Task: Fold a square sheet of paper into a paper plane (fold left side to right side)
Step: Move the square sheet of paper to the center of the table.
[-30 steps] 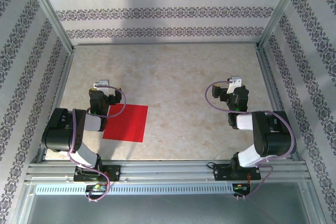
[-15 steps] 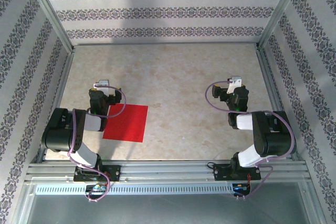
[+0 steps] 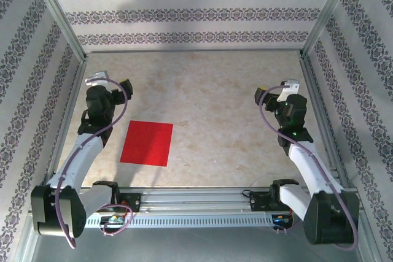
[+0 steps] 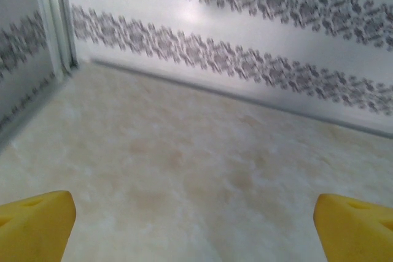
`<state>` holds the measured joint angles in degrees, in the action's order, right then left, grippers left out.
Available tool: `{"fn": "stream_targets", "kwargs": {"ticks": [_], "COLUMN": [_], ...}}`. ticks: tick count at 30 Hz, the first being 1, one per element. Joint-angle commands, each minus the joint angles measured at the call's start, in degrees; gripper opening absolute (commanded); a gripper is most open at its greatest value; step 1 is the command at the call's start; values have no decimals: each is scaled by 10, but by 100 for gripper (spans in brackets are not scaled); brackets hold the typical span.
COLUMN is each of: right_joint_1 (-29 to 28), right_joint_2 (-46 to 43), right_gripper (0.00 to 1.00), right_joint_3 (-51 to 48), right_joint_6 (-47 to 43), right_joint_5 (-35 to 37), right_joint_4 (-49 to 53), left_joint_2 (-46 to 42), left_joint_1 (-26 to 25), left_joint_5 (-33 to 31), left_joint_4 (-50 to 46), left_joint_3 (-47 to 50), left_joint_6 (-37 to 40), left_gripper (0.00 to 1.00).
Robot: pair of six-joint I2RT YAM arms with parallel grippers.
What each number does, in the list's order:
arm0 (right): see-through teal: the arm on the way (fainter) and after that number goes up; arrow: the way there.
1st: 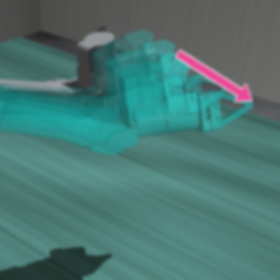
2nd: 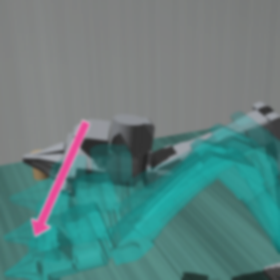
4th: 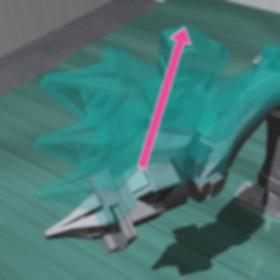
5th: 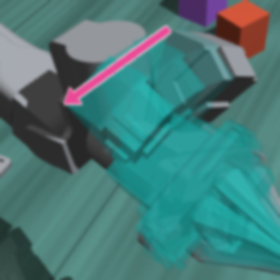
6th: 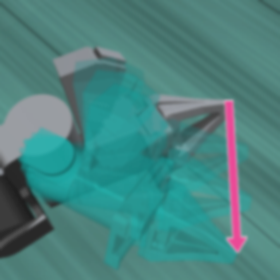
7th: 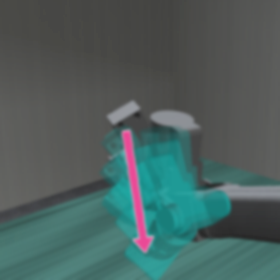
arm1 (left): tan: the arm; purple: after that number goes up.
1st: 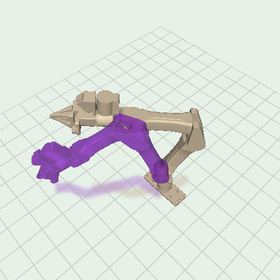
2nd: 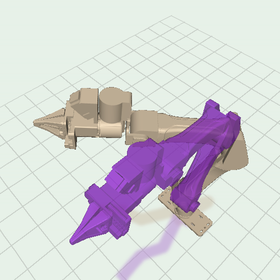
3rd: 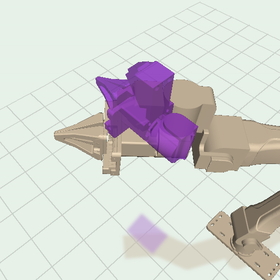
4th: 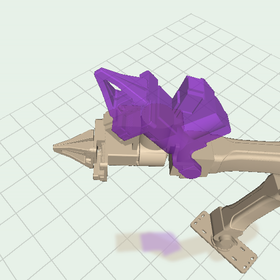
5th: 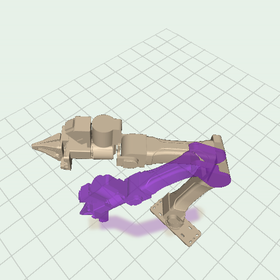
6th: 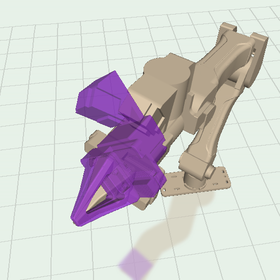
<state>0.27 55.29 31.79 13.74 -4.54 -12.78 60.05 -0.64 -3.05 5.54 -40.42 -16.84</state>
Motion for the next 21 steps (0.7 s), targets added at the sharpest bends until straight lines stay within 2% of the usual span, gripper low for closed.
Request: {"fn": "stream_targets", "kwargs": {"ticks": [1, 4, 8, 11, 17, 21], "right_joint_1": [6, 6, 5, 5, 3, -2], "right_joint_2": [-48, -82, -106, -113, -90, -82], "right_gripper": [98, 98, 98, 98, 98, 98], "right_joint_3": [25, 36, 52, 54, 60, 61], "right_joint_6": [58, 75, 87, 99, 114, 119], "right_joint_5": [-73, -112, -157, -174, -201, -210], "right_joint_4": [162, 221, 276, 287, 291, 290], "left_joint_2": [-13, -13, 8, 25, 75, 125], "left_joint_1": [5, 5, 3, 0, -38, -65], "left_joint_5": [97, 187, 312, 365, 412, 379], "left_joint_4": [-211, -266, -321, -336, -297, -301], "left_joint_3": [-3, -5, -9, -1, 29, 22], "left_joint_6": [-103, -128, -140, -152, -158, -150], "left_gripper": [100, 100, 91, 81, 68, 59]}}
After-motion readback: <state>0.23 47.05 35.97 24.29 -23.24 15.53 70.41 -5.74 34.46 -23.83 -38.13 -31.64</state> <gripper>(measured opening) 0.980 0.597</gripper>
